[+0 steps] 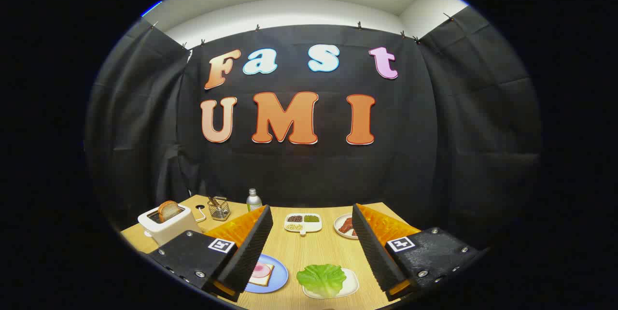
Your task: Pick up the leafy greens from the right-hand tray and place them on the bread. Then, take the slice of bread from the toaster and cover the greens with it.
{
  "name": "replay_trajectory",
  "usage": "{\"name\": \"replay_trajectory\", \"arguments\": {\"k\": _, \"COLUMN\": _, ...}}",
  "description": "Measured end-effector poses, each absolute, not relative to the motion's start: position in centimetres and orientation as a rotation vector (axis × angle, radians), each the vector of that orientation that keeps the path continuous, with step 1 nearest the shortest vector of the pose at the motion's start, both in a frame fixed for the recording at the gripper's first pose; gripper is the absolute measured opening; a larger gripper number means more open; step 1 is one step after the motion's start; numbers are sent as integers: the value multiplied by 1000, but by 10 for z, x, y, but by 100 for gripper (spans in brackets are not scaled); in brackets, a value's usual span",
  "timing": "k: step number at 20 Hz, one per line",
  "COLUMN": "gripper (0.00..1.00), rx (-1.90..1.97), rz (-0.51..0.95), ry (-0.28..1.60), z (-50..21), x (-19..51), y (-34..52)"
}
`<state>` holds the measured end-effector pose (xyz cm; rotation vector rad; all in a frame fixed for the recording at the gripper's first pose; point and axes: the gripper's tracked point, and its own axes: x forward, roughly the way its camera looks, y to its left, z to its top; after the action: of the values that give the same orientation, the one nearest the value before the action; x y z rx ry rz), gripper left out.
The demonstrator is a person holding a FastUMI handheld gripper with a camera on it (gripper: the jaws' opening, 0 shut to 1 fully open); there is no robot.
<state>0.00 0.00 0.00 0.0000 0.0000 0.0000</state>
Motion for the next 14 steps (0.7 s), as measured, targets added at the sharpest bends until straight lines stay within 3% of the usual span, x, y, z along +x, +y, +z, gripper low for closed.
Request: {"name": "replay_trajectory", "arguments": {"k": 14, "gripper": 99, "rx": -19, "rz": -2, "ry": 11, "z": 6, "x": 14, "y": -16}}
